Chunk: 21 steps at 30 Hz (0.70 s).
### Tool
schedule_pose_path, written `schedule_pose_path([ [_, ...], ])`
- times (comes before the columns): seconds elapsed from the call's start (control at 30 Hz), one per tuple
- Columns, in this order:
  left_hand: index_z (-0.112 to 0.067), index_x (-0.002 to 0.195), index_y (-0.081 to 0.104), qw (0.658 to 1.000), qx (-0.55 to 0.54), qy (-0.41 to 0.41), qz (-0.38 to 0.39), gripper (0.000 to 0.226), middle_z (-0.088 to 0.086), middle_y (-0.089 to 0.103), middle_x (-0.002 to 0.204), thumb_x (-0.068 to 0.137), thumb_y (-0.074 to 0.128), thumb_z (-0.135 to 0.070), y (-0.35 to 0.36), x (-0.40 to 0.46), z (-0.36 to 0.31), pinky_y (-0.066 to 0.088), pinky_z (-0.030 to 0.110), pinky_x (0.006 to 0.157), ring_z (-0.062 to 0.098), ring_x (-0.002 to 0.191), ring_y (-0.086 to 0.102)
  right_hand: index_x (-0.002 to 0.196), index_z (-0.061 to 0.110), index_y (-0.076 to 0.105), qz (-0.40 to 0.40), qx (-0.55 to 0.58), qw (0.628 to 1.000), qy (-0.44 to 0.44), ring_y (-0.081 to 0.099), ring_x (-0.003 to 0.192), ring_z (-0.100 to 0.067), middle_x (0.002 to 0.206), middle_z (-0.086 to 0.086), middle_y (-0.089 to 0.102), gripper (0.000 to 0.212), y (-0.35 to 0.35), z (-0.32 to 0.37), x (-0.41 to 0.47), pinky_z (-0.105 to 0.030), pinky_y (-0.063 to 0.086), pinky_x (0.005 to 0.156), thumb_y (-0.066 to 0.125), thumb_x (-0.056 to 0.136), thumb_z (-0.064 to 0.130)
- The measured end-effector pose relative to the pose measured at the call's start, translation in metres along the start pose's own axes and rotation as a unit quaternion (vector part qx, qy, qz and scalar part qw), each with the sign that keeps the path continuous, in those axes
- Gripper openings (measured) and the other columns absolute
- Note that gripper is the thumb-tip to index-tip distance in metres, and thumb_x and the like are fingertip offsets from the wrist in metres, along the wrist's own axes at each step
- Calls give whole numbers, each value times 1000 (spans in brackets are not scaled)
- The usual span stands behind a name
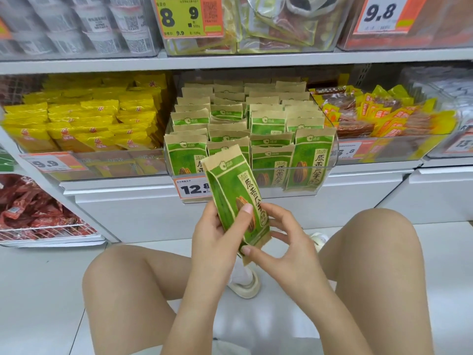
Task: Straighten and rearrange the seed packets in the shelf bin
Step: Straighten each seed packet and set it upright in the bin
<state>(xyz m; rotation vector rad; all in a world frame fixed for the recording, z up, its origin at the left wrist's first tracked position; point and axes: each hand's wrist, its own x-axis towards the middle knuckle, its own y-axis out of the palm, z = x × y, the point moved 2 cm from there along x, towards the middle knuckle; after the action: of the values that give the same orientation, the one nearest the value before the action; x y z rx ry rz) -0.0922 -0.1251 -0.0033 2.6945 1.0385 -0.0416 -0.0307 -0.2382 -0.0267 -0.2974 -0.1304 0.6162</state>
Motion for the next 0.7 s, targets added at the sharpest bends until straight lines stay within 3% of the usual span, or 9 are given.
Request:
schedule_pose_path([
  [0.13,-17,114,62,998,8,28,55,28,-5,76,102,86,61,-19,-2,12,-13,56,21,71,11,93,72,133,46,42,13,40,999,-17,50,122,4,127,28,57,76,-8,6,14,-22,40,104,70,63,56],
  [0.2,-20,118,60,993,27,39,108,35,-6,75,107,83,62,-26,-3,22,-20,56,23,76,11,98,71,135,41,43,16,89,995,-29,56,118,0,122,23,63,73,-22,13,32,-28,43,104,70,68,52],
  [0.27,-22,118,60,985,49,53,155,34,-8,73,111,86,66,-32,-1,33,-28,55,23,80,10,103,68,132,37,47,33,134,990,-38,64,106,-6,110,12,71,66,-37,24,55,-31,48,98,73,73,41],
  [0.37,-24,117,61,973,77,91,196,34,-11,71,115,84,63,-28,11,53,-46,53,21,84,8,107,66,114,31,58,30,130,988,-73,66,83,-4,89,11,74,47,-63,49,92,-22,52,81,73,70,31],
  [0.5,-31,112,64,959,125,167,190,31,-10,72,112,82,68,-26,34,95,-85,54,30,90,10,107,67,101,26,62,1,79,985,-151,67,84,-10,90,10,74,32,-91,85,137,-35,55,83,77,72,25],
  [0.7,-28,118,64,931,244,227,151,34,-11,73,109,84,71,-27,54,154,-118,53,38,94,7,102,67,96,29,60,-11,20,971,-238,67,86,-4,90,12,72,21,-111,110,189,-25,54,81,69,84,13],
])
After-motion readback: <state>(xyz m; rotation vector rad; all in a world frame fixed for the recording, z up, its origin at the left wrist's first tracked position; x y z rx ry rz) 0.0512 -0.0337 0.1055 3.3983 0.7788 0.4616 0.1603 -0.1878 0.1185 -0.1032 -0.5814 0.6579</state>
